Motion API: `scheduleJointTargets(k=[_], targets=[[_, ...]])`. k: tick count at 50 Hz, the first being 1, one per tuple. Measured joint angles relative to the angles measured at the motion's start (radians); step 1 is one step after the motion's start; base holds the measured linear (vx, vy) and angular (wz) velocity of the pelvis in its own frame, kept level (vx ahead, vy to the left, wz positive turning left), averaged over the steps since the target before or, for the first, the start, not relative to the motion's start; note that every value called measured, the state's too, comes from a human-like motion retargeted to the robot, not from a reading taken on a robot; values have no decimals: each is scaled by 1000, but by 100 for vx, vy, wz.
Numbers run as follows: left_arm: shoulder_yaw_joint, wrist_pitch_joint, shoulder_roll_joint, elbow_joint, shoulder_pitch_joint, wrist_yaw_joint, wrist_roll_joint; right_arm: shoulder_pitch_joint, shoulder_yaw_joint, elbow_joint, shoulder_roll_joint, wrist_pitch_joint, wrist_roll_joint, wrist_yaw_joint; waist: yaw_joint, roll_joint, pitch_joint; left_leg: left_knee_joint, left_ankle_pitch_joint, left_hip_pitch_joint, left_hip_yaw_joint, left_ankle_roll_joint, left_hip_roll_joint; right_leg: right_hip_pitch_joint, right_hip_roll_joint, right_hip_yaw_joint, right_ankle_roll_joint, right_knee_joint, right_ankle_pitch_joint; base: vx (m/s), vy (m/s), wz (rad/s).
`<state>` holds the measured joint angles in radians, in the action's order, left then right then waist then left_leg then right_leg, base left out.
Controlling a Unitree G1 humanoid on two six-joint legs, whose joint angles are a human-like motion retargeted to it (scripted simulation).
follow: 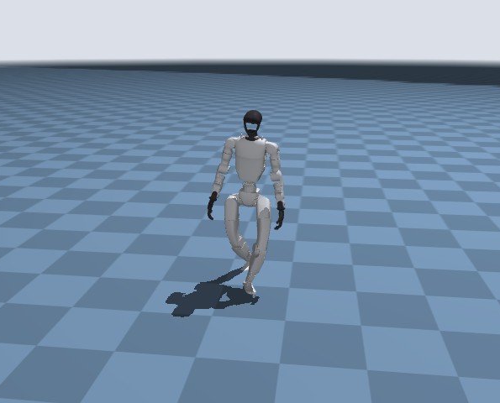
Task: Walk
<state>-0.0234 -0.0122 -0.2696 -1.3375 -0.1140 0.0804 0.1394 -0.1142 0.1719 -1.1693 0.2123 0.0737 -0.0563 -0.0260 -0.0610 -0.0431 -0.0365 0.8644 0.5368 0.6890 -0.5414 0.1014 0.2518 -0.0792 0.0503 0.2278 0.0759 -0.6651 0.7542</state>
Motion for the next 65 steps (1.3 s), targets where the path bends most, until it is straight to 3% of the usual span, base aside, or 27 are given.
scheduleJointTargets(k=[7, 15, 20, 25, 32, 38, 45, 58, 62, 65], targets=[[8, -10, -4, -6, 7, -2, 61, 35, -13, -7, -10, 3, -46, 3, 4, -59, -28, -42, 22, -79, 19, 41, -119, 4, -85, -6, -82, -142, -176, 31, 9, 55], [43, -30, 3, 28, 3, -21, 103, 44, -22, 0, -6, 2, -123, 28, 57, -177, -21, -207, -7, -213, 73, 87, -365, -128, -211, -128, -258, -522, -611, 26, 6, 93], [72, -39, 5, 67, -8, -37, 105, 17, -34, 20, -3, 6, -172, 37, 100, -200, 1, -231, -5, -256, 156, 101, -435, -259, -243, -177, -279, -792, -759, 24, -2, 94], [100, -40, 14, 97, -4, -56, 105, 4, -38, 55, -4, 16, -211, 31, 149, -190, 22, -169, 17, -260, 254, 99, -455, -410, -266, -214, -210, -1043, -670, 22, -4, 91], [113, -18, 17, 111, -6, -86, 118, -14, -27, 123, 16, 26, -270, 19, 185, -99, 38, -163, 17, -271, 405, 67, -419, -712, -206, -242, -91, -1195, -540, 19, -4, 78], [109, -5, 25, 112, -2, -116, 127, -5, -11, 172, 30, 30, -300, 11, 189, -57, 69, -132, 40, -299, 489, 31, -396, -900, -137, -212, -48, -1076, -503, 19, -3, 60], [89, -10, 20, 89, 0, -144, 120, 7, 26, 195, 44, 22, -294, 18, 186, -41, 105, -126, 74, -358, 561, 1, -389, -981, -44, -162, -103, -756, -595, 22, -1, 54], [64, -38, 17, -7, 40, -138, 93, 30, 89, 127, 44, -3, -230, 49, 125, -2, 96, -149, 83, -493, 605, -41, -376, -905, 89, -116, -245, -144, -891, 34, -1, 38], [60, -40, 29, -31, 63, -128, 93, 38, 95, 81, 44, -14, -203, 64, 110, 31, 85, -105, 58, -530, 584, -71, -352, -845, 94, -91, -233, -98, -924, 45, -1, 37], [55, -41, 37, -46, 83, -121, 96, 43, 99, 42, 44, -20, -182, 76, 100, 69, 82, -28, 25, -550, 604, -113, -330, -788, 109, -67, -188, -98, -869, 46, -2, 25]])
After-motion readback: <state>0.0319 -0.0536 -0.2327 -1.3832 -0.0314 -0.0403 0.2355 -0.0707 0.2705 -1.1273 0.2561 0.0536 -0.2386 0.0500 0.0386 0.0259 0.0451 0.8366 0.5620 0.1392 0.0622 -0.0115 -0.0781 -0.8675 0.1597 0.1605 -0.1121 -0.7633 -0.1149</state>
